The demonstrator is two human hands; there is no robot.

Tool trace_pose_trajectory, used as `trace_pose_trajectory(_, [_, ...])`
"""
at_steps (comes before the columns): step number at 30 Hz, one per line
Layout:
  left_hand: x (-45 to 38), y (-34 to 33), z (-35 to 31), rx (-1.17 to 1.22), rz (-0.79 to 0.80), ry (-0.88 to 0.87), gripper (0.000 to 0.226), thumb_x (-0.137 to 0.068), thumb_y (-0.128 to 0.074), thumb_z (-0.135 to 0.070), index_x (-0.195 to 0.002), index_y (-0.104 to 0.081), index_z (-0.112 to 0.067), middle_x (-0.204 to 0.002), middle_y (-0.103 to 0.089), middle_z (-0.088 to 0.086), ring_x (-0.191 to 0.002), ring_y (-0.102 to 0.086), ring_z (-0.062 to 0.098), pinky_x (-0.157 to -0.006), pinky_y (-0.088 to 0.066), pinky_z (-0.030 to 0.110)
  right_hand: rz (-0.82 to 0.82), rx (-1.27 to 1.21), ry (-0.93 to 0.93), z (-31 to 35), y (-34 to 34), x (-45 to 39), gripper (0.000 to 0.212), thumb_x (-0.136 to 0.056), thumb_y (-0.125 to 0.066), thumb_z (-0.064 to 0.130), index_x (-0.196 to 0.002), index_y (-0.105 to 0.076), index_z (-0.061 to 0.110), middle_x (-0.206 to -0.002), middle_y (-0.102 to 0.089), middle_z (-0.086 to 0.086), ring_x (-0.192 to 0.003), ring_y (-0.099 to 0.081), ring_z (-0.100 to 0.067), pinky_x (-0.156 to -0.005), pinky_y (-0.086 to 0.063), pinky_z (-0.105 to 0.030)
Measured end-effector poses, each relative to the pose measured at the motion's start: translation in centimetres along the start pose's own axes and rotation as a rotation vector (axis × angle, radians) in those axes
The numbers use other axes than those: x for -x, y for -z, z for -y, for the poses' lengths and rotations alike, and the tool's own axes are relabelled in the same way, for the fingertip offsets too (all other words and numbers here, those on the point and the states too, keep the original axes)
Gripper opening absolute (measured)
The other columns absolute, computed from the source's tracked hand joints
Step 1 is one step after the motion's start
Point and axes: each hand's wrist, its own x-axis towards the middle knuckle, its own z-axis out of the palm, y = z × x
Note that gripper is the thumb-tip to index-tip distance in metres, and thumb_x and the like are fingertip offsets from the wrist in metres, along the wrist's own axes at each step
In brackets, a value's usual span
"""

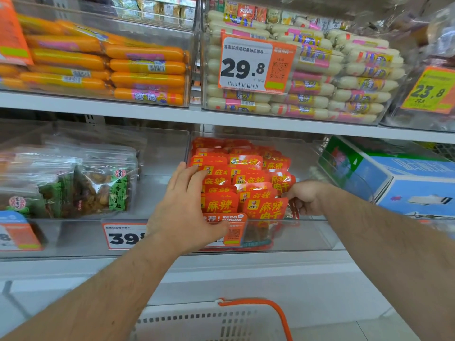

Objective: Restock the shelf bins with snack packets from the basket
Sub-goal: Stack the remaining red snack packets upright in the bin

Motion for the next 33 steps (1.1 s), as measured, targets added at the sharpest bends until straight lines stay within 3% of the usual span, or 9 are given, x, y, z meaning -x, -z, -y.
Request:
trace_pose_trajectory(5, [0.0, -0.1, 0.1, -0.005, 0.004, -0.004, 0.109, -0.054, -0.055, -0.076, -0.144, -0.032, -0.02, -0.153, -0.028, -0.003, -0.15, -0.008, 0.018, -0.115, -0.024, 0.034, 0.085, -0.117, -0.046, 0.0, -0.1, -0.1, 0.018, -0.08, -0.067, 0.001, -0.085, -0.055, 0.013, -0.068, -0.05, -0.004, -0.045, -0.042, -0.011, -0.043, -0.039, -0.022])
trace_pose_trajectory(9, [0.0, -0.1, 0.0, -0.005, 0.0, -0.006, 0.107, -0.055, -0.063, -0.07, -0.144, -0.033, -0.02, -0.153, -0.029, -0.003, -0.15, -0.008, 0.017, -0.114, -0.025, 0.034, 0.087, -0.048, -0.049, 0.6, -0.9, 0.3, 0.021, -0.078, -0.077, 0.014, -0.086, -0.057, 0.016, -0.079, -0.051, -0.003, -0.06, -0.039, -0.013, -0.052, -0.039, -0.024])
trace_pose_trajectory(16, [0.1, -0.2, 0.2, -0.013, -0.011, -0.018, 0.108, -0.054, -0.061, -0.071, -0.144, -0.035, -0.017, -0.152, -0.031, -0.002, -0.149, -0.01, 0.018, -0.113, -0.022, 0.03, 0.016, -0.113, -0.035, 1.8, -1.5, -0.1, 0.02, -0.078, -0.074, 0.013, -0.075, -0.054, 0.013, -0.072, -0.054, -0.005, -0.055, -0.044, -0.014, -0.051, -0.037, -0.021])
trace_pose_trajectory(20, [0.1, -0.3, 0.3, -0.023, -0.012, -0.02, 0.109, -0.053, -0.054, -0.076, -0.144, -0.034, -0.019, -0.152, -0.029, -0.005, -0.15, -0.008, 0.016, -0.113, -0.026, 0.032, 0.02, -0.105, 0.029, 2.5, -1.3, -0.2, 0.024, -0.084, -0.07, 0.013, -0.067, -0.054, 0.01, -0.064, -0.053, -0.006, -0.045, -0.042, -0.011, -0.042, -0.031, -0.02])
trace_pose_trajectory(26, [0.0, -0.3, 0.3, -0.022, -0.009, -0.017, 0.107, -0.054, -0.054, -0.073, -0.144, -0.035, -0.019, -0.151, -0.027, -0.008, -0.149, -0.005, 0.012, -0.11, -0.032, 0.032, -0.02, -0.165, 0.125, 2.3, -1.1, -0.4, 0.017, -0.079, -0.076, 0.011, -0.085, -0.06, 0.011, -0.063, -0.057, -0.005, -0.053, -0.047, -0.014, -0.047, -0.032, -0.022])
trace_pose_trajectory(30, [0.0, -0.4, 0.3, -0.026, -0.014, -0.016, 0.105, -0.055, -0.059, -0.07, -0.143, -0.036, -0.019, -0.151, -0.029, -0.007, -0.149, -0.008, 0.014, -0.109, -0.035, 0.035, -0.157, -0.357, 0.285, 2.4, -0.9, -0.2, 0.02, -0.076, -0.073, -0.007, -0.082, -0.061, 0.008, -0.07, -0.065, -0.01, -0.043, -0.059, -0.015, -0.035, -0.037, -0.017])
trace_pose_trajectory(33, [0.0, -0.3, 0.3, -0.034, -0.003, -0.018, 0.104, -0.057, -0.063, -0.069, -0.144, -0.034, -0.02, -0.152, -0.028, -0.007, -0.149, -0.006, 0.013, -0.109, -0.035, 0.035, -0.225, -0.385, 0.385, 2.5, -0.7, -0.1, 0.027, -0.071, -0.077, -0.01, -0.082, -0.062, 0.01, -0.073, -0.068, -0.008, -0.051, -0.065, -0.015, -0.042, -0.045, -0.02])
